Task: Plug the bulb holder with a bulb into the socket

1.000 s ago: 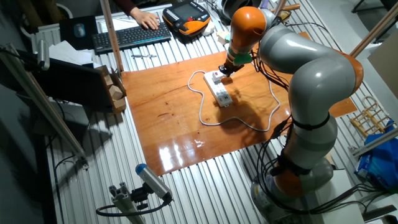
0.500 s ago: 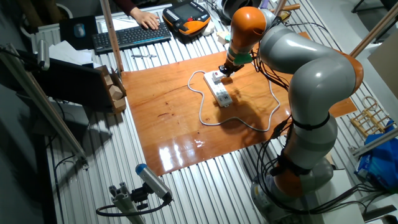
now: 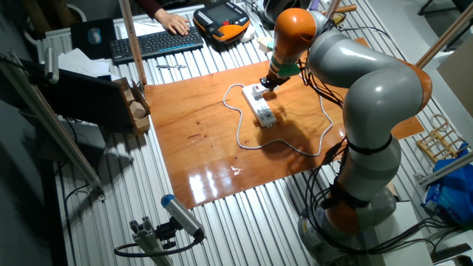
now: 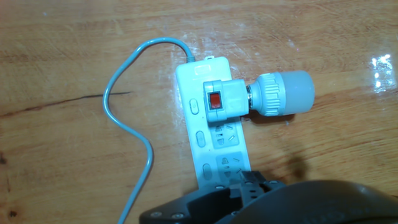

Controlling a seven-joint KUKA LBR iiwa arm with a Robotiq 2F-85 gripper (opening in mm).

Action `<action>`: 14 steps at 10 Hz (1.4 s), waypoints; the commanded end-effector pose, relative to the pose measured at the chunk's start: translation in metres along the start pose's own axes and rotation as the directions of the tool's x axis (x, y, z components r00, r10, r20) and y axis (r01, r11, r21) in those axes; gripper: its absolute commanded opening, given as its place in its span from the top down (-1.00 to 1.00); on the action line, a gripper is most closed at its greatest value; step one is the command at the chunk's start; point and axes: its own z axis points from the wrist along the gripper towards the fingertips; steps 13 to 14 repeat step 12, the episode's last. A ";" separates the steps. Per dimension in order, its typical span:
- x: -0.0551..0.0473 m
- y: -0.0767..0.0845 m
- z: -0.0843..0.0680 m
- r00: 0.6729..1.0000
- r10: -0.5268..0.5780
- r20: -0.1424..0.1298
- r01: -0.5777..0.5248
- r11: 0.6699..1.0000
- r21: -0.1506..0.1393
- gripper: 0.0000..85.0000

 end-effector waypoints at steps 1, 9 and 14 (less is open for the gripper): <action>0.000 0.000 0.000 1.000 0.000 0.000 0.000 1.000 0.000 1.00; 0.000 0.000 0.000 1.000 0.002 0.005 -0.002 1.000 0.004 1.00; 0.000 0.000 -0.001 1.000 0.005 0.006 -0.005 1.000 0.004 1.00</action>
